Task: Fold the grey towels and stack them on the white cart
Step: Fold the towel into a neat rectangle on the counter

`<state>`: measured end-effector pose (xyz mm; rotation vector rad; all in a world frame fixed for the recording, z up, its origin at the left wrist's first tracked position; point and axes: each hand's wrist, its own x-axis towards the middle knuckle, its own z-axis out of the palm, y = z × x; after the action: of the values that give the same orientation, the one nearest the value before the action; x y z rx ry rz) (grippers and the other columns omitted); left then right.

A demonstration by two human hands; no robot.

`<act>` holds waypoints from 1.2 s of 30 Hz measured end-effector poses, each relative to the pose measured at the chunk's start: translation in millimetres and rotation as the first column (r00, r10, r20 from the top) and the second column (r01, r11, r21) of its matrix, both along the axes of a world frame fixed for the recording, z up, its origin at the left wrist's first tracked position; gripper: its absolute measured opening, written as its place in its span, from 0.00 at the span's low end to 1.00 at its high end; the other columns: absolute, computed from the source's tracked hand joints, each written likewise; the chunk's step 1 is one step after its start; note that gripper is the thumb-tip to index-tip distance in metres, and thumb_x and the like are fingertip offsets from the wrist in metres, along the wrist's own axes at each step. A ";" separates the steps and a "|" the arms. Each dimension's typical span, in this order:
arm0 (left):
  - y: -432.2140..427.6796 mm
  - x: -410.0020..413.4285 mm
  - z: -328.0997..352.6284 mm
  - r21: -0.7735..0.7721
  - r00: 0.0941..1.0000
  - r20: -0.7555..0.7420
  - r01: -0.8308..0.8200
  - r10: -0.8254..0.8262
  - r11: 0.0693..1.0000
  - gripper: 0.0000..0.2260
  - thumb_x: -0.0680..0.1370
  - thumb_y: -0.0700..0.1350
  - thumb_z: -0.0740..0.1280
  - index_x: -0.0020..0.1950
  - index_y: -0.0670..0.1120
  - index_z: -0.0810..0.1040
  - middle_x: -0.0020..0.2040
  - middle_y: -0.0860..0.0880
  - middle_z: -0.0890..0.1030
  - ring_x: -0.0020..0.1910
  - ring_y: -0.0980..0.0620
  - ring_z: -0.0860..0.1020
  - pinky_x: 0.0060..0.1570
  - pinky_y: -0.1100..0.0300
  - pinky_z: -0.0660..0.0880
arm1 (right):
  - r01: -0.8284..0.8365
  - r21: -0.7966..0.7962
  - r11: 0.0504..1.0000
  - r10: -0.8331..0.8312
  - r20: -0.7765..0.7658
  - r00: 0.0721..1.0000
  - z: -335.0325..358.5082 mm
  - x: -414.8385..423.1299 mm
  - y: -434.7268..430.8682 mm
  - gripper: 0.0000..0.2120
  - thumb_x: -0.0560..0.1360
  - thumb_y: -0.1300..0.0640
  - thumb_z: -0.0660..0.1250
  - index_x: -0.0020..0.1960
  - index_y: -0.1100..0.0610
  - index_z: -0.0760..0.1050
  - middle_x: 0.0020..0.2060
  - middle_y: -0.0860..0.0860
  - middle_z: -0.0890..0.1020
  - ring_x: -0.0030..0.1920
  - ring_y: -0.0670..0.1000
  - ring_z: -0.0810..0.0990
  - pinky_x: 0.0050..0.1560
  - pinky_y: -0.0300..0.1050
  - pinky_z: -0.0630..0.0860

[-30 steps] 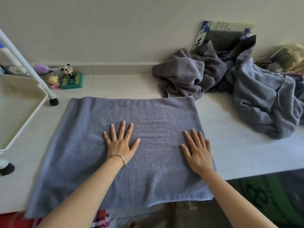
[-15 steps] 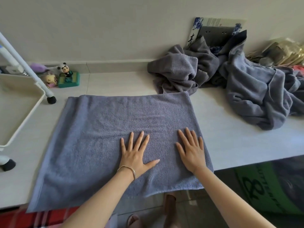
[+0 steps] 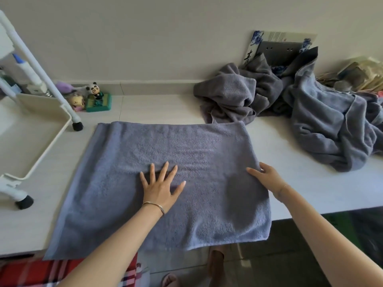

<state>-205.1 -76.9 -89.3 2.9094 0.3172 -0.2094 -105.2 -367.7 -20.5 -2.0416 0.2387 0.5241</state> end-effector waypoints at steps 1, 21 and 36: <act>5.6 -1.9 0.7 0.002 0.999 -0.031 -0.019 0.019 1.000 0.45 0.60 0.75 0.25 0.75 0.63 0.45 0.78 0.55 0.43 0.75 0.40 0.39 0.67 0.34 0.36 | -0.014 0.099 0.995 0.017 -0.031 0.999 10.4 0.9 7.2 0.12 0.77 0.56 0.65 0.60 0.57 0.75 0.48 0.53 0.82 0.43 0.47 0.81 0.37 0.33 0.77; 162.0 -27.1 16.9 -0.218 0.934 0.122 -0.305 0.336 0.927 0.39 0.71 0.61 0.33 0.76 0.44 0.57 0.76 0.45 0.57 0.76 0.46 0.54 0.74 0.51 0.48 | -0.674 0.147 0.724 0.689 -0.133 0.712 8.6 -25.1 274.9 0.21 0.81 0.56 0.57 0.73 0.57 0.59 0.51 0.58 0.79 0.36 0.47 0.75 0.35 0.36 0.71; 176.3 26.9 13.4 -0.075 0.942 -0.098 -0.329 0.321 0.941 0.25 0.81 0.59 0.44 0.76 0.57 0.39 0.78 0.48 0.42 0.76 0.42 0.41 0.73 0.47 0.41 | -0.572 -0.729 0.376 0.901 0.145 0.409 -51.4 30.9 248.3 0.38 0.67 0.27 0.28 0.74 0.36 0.50 0.76 0.43 0.52 0.76 0.50 0.48 0.74 0.48 0.43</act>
<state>-178.2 99.4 -75.9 2.7104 0.7733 -0.2850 -74.3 -119.4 -71.9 -2.7637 -1.1734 0.4230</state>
